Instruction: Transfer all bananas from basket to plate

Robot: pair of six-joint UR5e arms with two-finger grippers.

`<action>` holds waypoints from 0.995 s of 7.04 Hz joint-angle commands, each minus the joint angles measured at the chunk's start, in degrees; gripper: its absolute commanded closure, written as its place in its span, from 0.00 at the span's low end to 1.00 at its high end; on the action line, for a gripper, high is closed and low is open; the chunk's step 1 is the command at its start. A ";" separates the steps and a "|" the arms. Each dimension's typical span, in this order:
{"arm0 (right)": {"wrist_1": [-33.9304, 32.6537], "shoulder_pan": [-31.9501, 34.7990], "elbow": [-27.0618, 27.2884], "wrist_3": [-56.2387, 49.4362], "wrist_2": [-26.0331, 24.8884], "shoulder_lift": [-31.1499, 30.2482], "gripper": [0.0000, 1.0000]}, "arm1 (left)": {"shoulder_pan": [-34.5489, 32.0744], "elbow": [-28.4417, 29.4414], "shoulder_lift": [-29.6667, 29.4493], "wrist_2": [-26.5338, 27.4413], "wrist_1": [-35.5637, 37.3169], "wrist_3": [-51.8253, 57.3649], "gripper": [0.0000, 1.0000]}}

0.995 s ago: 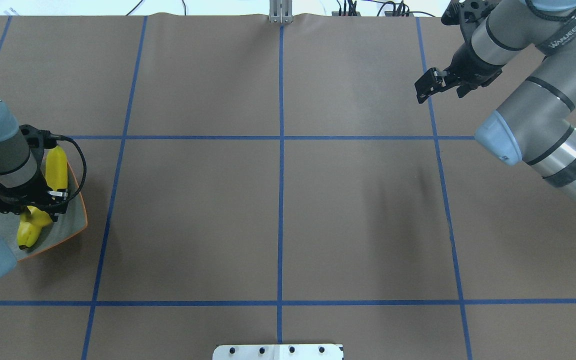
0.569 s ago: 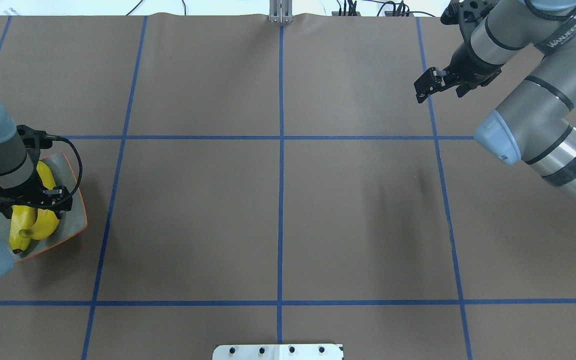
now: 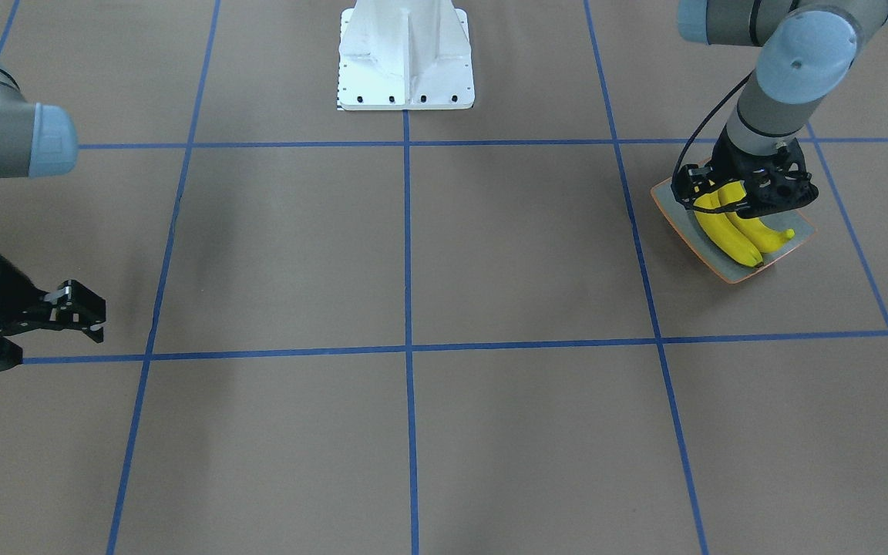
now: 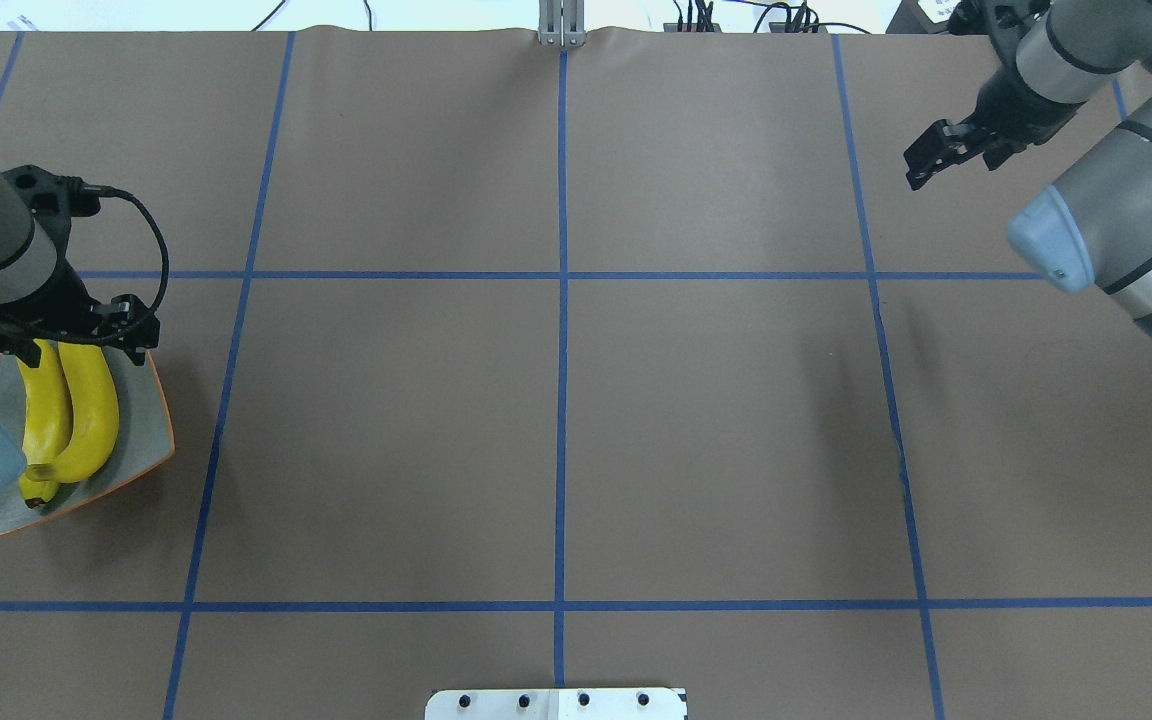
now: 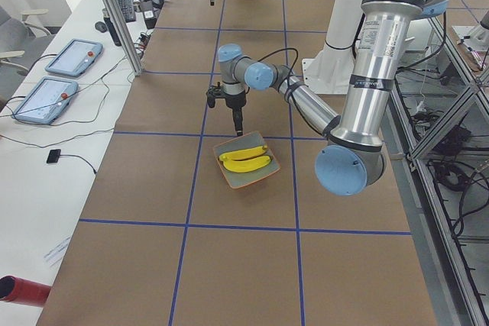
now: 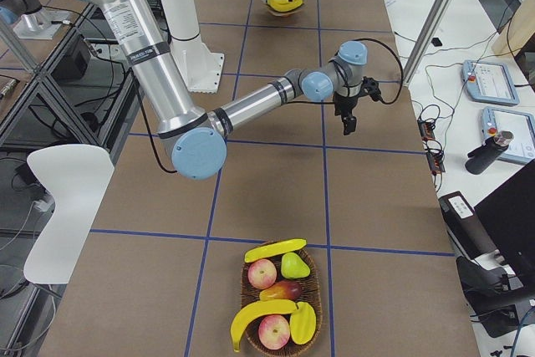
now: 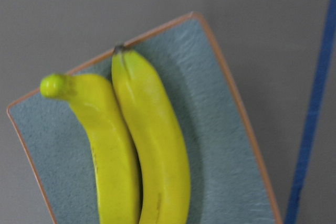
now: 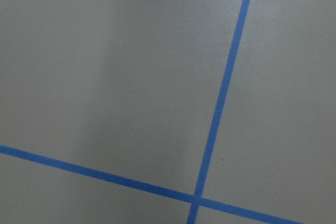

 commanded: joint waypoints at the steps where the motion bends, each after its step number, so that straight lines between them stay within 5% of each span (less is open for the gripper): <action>1: -1.81 6.67 -4.49 -13.90 0.24 -3.02 0.00 | -1.66 -0.38 -6.61 -0.09 5.82 0.00 0.00; 3: -11.63 10.90 -4.68 -24.10 0.07 -3.63 0.00 | -1.57 -0.47 -9.27 -0.27 7.18 -0.17 0.00; 7: -12.03 20.92 -6.77 -46.78 -0.46 -14.87 0.00 | -1.05 0.06 -12.61 -1.94 6.74 -0.78 0.00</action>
